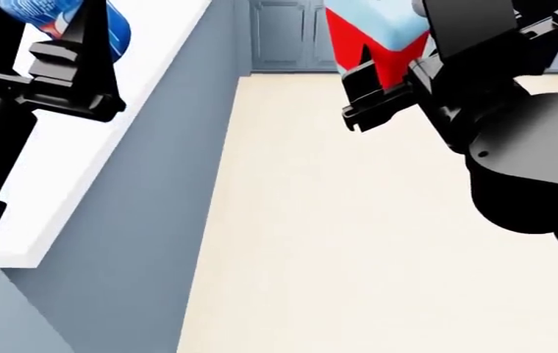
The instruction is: Move the drinks to the dining counter.
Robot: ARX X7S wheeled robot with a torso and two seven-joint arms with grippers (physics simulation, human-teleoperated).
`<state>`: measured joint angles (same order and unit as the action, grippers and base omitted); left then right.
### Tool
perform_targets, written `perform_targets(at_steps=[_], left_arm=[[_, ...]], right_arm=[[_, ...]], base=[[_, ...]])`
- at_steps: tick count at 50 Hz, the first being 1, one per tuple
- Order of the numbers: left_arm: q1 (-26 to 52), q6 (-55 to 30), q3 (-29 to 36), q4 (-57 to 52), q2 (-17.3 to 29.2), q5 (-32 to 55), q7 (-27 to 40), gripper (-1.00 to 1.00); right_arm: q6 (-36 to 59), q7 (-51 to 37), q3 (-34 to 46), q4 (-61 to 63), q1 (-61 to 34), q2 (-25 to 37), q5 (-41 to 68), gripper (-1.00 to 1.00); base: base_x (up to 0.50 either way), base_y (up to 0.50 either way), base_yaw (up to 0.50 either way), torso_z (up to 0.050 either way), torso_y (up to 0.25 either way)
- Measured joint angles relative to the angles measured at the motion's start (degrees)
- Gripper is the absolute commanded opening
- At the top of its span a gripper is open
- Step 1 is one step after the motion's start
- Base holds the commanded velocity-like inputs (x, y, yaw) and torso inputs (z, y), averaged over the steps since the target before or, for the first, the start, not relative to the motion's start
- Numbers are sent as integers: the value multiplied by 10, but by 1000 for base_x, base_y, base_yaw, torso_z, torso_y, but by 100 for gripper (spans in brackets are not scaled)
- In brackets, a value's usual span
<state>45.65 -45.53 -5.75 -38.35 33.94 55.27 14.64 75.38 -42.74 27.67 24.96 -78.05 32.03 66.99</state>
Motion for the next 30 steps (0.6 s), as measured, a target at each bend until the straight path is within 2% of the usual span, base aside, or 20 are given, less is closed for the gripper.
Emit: perform_targets(at_steps=[30], left_arm=[[-14,8,-12,-6,7,10,2,-100]], right_arm=[[-3,-2,13,-4,-8,-1,6,-100]], base=[[-499,-157,0,0,1]])
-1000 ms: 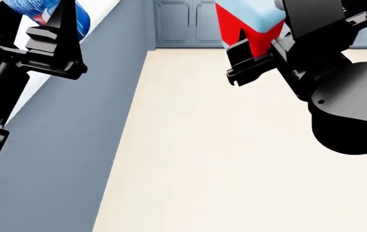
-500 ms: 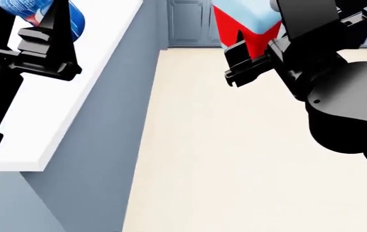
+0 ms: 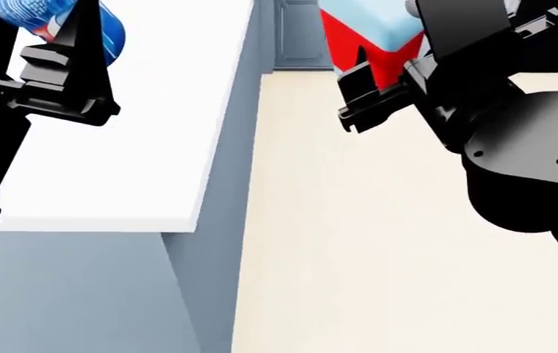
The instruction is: Move the drinks to the dining counter.
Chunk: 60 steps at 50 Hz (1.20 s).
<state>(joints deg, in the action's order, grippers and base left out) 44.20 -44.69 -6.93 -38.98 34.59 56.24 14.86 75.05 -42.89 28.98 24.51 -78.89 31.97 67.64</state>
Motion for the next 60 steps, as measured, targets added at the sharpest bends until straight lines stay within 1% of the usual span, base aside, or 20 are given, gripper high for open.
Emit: perform_targets(at_steps=[13,29,49,52,57,60], left_arm=[[-6,5,0,1,1,-2,-2,-100],[-13,11,0,0,2,-3,-3,-100],[-17,15,2,-1,5,-4,-3,-100],[-16,15,1,-1,6,-6,-1,-100],[-16,15,3,0,6,-6,-2,-100],[-17,17,6,-1,5,-4,-3,-100]], right_arm=[[-5,2,7,-3,-2,0,-1,-100],[-11,2,12,-2,0,3,1,-100],[-16,3,18,-1,-2,5,5,-100],[-20,4,17,1,-1,4,11,-100],[-25,5,15,0,1,6,11,-100],[-25,4,17,1,2,9,4,-100]], base=[[-499,-95,0,1,1],[-500,-5,0,1,1],[-502,305,0,1,2],[-46,437,0,0,0],[0,48,0,0,4],[-368,-3,0,0,0]])
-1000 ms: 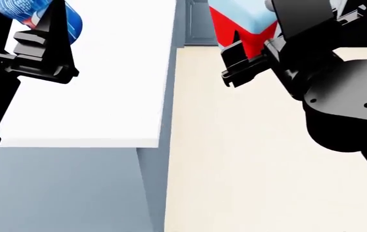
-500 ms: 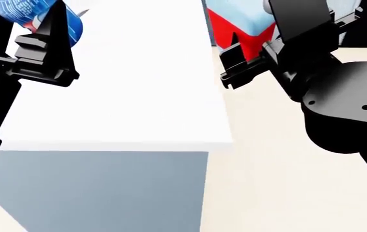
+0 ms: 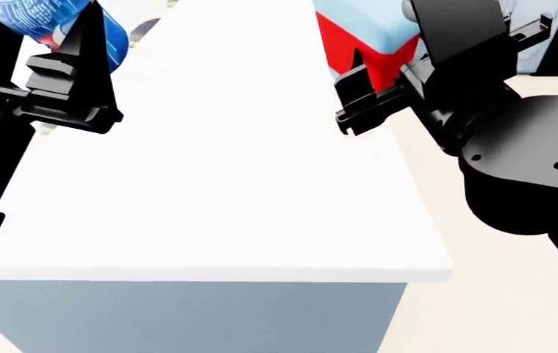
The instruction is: Move the drinks to the dining counter.
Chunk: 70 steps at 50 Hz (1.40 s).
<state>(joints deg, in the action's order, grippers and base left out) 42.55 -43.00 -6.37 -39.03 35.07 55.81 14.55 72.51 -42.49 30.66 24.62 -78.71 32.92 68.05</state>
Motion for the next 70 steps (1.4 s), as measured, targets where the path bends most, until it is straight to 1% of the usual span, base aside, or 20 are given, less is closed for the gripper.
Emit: perform_targets(at_steps=[5,23,34,53,70], left_arm=[[-2,2,1,0,0,-1,-1,-100],[-9,7,2,-1,2,-2,-1,-100],[-9,7,1,-1,4,-1,0,-100],[-17,13,0,-2,5,1,-1,-100],[-18,12,7,0,8,-2,0,-100]], right_arm=[[-2,0,2,3,0,3,-4,-100],[-8,-4,4,7,4,5,3,-100],[-15,-9,-4,9,6,4,14,-100],[-34,11,6,23,7,12,6,-100],[-29,4,6,14,9,8,21,-100]], base=[[-500,-1,0,2,2],[-254,38,0,1,2],[14,14,0,0,1],[270,374,0,1,2],[0,0,0,1,2]])
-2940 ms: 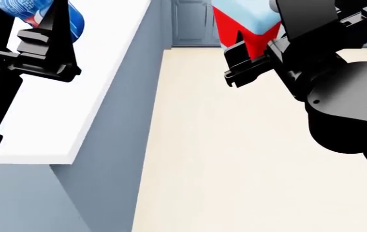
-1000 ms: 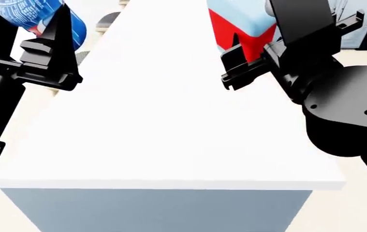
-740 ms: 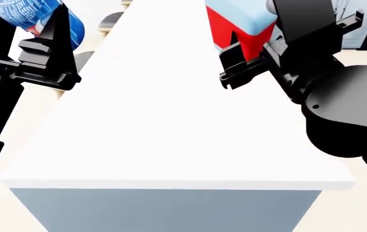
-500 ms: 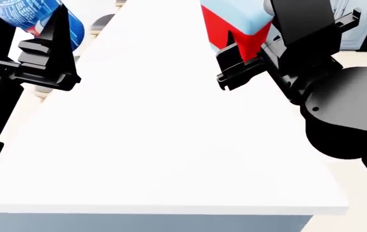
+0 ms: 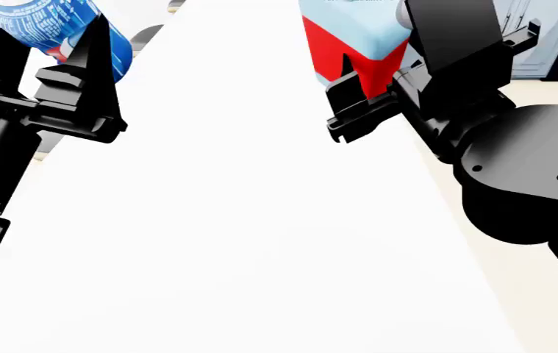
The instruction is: Move the drinks to the dining counter.
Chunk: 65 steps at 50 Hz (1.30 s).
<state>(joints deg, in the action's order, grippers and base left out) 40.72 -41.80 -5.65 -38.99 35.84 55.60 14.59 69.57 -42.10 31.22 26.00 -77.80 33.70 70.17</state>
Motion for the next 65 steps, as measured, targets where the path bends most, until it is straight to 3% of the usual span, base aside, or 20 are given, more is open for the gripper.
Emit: perform_targets(at_steps=[31,65], left_arm=[[82,-139,86,10,21,51,67,-100],[84,-158,104,2,34,68,74,-100]], right_arm=[[37,-71,-35,-95,16,-30,84,-100],[59,-109,-42,-145,40,-39,171,-100]], base=[[0,0,0,0,1],[0,0,0,1,2]])
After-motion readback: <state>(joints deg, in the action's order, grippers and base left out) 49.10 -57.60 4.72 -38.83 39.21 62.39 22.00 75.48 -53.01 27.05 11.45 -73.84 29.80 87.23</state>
